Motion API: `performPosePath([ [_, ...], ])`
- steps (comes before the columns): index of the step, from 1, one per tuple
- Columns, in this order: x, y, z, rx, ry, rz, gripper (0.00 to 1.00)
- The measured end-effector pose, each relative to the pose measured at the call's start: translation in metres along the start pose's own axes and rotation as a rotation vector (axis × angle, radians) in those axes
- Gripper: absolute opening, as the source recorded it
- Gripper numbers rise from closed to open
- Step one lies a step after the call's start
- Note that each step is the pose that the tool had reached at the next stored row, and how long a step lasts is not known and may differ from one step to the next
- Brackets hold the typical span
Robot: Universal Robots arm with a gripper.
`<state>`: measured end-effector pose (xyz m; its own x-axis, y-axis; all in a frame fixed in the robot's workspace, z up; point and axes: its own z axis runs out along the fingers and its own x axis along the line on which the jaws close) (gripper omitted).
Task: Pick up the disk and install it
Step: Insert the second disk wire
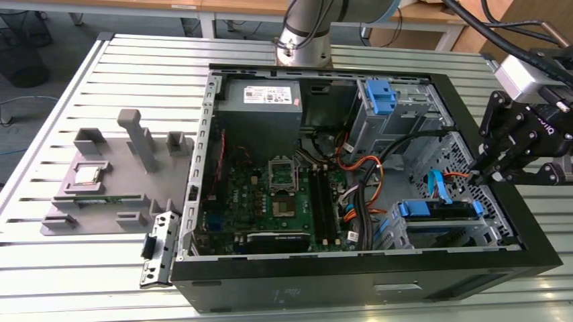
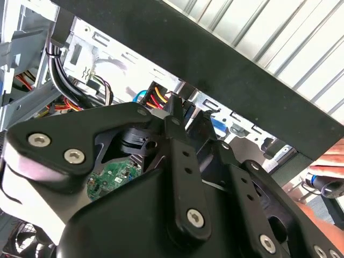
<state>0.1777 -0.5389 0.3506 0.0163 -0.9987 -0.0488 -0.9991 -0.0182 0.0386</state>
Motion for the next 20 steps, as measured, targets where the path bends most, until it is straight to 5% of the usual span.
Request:
performPosePath([
  [12,0.0001,-0.0004,0.0017,-0.0006,0.0012,0.000,0.30],
  [13,0.0001,-0.0005,0.0019,-0.0046,0.0012,0.000,0.30],
  [16,0.0001,-0.0005,0.0026,-0.0438,0.0005,0.002,0.30],
  [20,0.0001,-0.0004,0.0026,-0.0454,0.0005,0.002,0.30],
])
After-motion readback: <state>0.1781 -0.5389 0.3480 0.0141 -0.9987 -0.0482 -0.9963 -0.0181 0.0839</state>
